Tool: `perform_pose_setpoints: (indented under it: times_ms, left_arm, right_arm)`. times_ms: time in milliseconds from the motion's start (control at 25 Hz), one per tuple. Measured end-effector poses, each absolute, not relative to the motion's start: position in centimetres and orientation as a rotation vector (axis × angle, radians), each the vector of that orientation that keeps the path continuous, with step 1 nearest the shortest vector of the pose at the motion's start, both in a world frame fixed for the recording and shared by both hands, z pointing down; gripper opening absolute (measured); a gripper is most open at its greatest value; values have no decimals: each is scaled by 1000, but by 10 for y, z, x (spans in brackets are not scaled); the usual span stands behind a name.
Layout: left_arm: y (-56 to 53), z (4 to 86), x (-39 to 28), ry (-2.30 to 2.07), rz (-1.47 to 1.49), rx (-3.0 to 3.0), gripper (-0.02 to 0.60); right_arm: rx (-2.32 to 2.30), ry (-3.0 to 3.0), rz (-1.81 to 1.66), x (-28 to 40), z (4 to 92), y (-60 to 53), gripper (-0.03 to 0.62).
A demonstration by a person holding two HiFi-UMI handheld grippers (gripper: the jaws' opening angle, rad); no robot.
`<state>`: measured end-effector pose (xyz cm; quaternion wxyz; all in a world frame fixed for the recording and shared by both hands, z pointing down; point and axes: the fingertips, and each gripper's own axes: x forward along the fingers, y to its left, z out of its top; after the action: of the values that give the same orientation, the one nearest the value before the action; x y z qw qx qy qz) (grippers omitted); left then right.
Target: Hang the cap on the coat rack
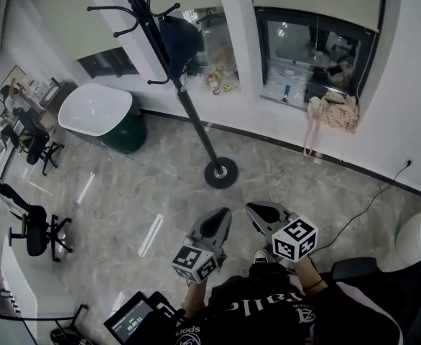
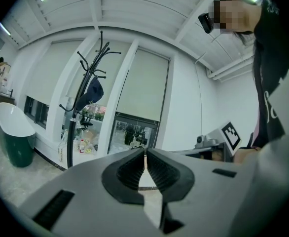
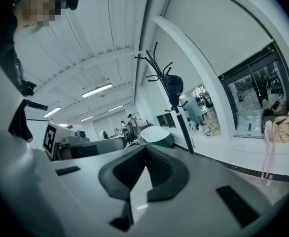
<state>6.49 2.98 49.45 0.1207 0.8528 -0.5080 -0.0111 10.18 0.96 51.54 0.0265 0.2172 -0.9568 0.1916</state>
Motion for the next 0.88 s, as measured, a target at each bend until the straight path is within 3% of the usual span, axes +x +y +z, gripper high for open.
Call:
perform_pose_setpoints:
  times_ms: [880]
  left_arm:
    - [146, 507, -8, -1491, -110, 2446, 5]
  right_arm:
    - [672, -2879, 608, 37, 530, 141, 17]
